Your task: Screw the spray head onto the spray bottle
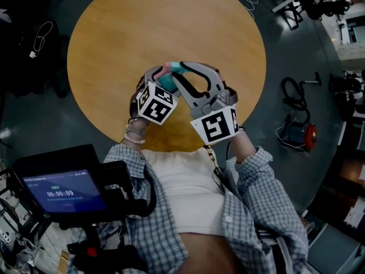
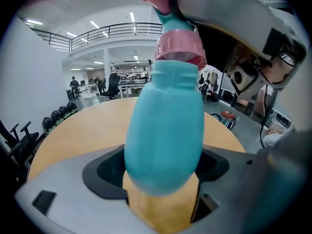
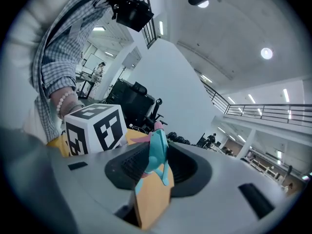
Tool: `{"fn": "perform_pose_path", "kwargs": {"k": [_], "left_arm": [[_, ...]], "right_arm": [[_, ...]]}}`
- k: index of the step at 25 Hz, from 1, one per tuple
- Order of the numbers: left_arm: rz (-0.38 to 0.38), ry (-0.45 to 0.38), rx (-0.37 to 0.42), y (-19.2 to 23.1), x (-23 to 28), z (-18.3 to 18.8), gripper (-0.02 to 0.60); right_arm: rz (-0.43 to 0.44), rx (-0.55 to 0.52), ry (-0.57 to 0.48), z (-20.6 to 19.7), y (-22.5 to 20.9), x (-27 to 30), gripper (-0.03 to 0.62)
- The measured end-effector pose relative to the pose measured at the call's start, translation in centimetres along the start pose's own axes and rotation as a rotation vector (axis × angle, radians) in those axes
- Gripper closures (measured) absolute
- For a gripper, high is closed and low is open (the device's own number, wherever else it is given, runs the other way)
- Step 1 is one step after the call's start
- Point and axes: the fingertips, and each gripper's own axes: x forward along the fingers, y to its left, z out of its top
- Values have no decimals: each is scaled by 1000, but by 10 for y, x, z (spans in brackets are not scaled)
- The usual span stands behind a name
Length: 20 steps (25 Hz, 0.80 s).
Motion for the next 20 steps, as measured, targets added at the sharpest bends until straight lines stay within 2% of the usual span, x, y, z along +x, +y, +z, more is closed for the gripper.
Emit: {"fn": "perform_pose_path", "kwargs": {"k": [5,10,20], "left_arm": [[10,-45,-8,1,-2,4,166],[15,-72,-17,3,-3,5,166],[10,-72,-14,2,-2,8,166]], "right_arm": [[-10,-79,-1,4,3,-1,479],[25,-91,2,6,6,-2,479],[93,-103,12,9,19,2,471]]}}
